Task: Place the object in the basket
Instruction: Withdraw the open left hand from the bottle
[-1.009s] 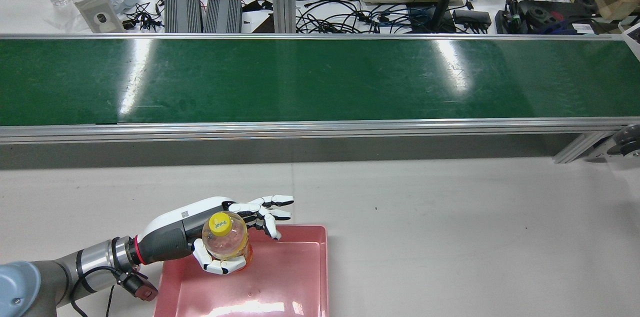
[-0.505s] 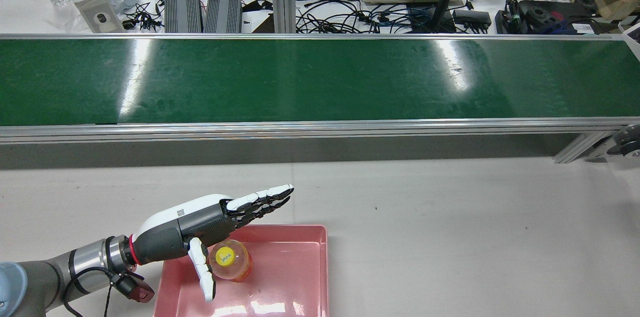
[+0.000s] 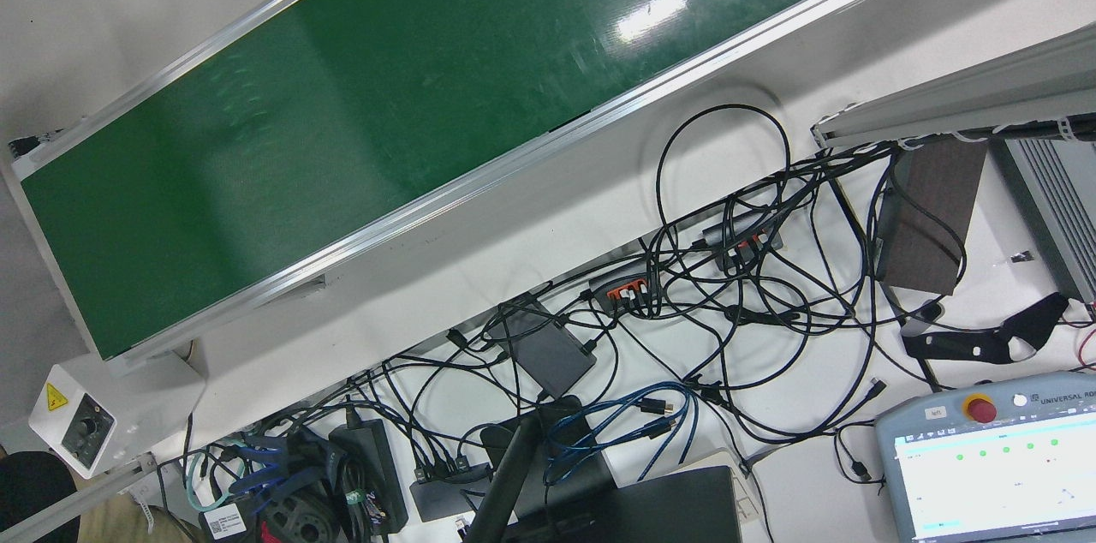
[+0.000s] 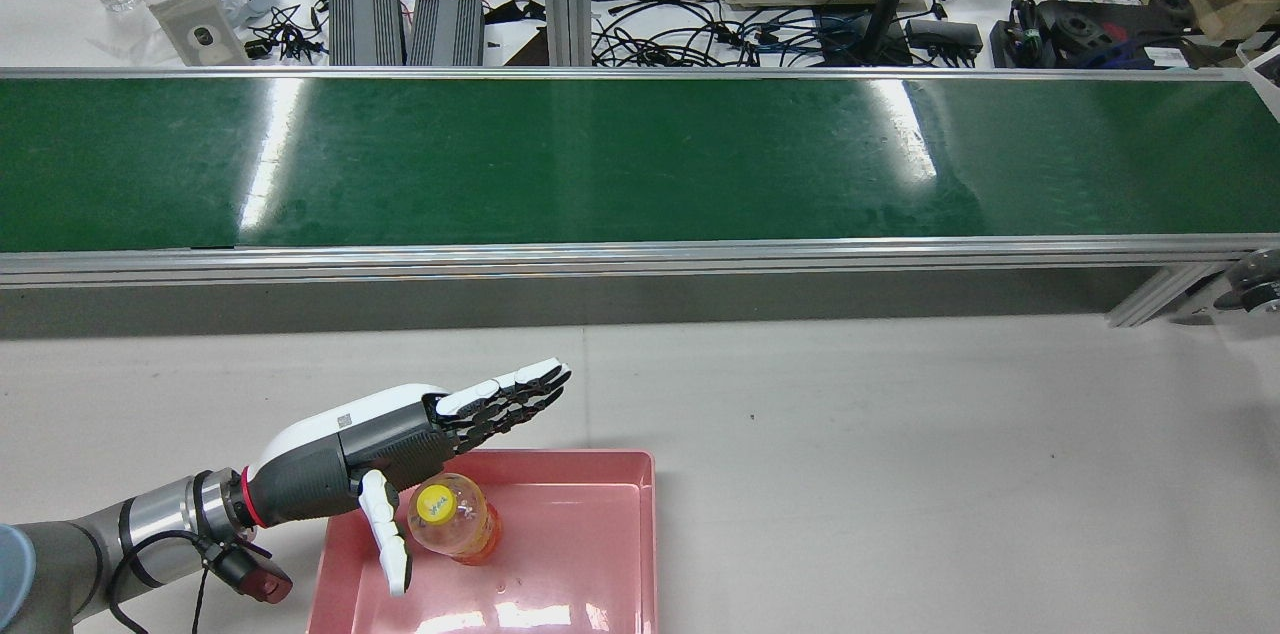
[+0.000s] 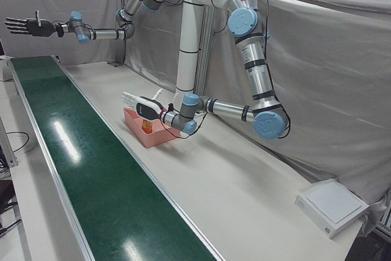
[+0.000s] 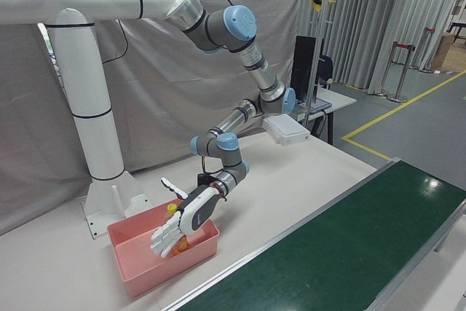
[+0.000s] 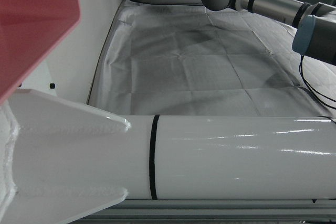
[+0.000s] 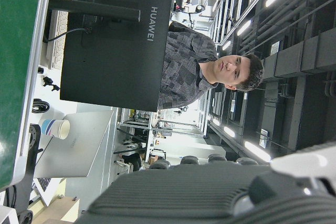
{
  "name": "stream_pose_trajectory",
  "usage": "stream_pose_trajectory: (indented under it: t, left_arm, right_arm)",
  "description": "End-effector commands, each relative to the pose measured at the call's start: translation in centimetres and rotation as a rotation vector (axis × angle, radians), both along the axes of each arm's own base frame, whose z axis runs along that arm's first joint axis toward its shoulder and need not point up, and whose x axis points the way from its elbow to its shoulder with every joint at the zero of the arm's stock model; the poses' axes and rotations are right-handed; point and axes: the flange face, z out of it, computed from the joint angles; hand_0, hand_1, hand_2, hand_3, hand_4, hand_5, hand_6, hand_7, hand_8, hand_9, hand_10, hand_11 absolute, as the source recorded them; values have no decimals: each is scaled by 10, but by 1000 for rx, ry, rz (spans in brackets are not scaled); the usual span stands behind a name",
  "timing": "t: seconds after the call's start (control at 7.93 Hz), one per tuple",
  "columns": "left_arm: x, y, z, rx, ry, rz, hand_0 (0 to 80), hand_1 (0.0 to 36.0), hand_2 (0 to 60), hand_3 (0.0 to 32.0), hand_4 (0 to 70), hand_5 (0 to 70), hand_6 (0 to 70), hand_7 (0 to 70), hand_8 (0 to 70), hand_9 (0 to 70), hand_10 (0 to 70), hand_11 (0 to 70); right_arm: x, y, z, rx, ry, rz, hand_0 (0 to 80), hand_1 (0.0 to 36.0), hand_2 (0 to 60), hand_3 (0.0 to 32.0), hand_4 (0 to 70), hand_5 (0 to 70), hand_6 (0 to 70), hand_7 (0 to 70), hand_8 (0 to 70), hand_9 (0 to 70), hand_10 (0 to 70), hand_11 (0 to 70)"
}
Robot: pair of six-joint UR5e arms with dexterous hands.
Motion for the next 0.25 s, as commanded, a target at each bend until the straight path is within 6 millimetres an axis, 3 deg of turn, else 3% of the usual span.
stream_pose_trajectory:
  t: [0.0, 0.13]
  left_arm:
    - [-34, -37, 0, -40, 24, -48, 531, 113, 0, 0, 57, 77, 0, 43, 45, 23, 0, 0]
    - [-42, -45, 1, -42, 24, -66, 537, 125, 0, 0, 58, 81, 0, 43, 41, 18, 0, 0]
  right_arm:
    - [0, 0, 0, 0, 0, 0, 0, 0, 0, 0, 0, 0, 0, 0, 0, 0, 0, 0]
    - [0, 0, 0, 0, 0, 0, 0, 0, 0, 0, 0, 0, 0, 0, 0, 0, 0, 0]
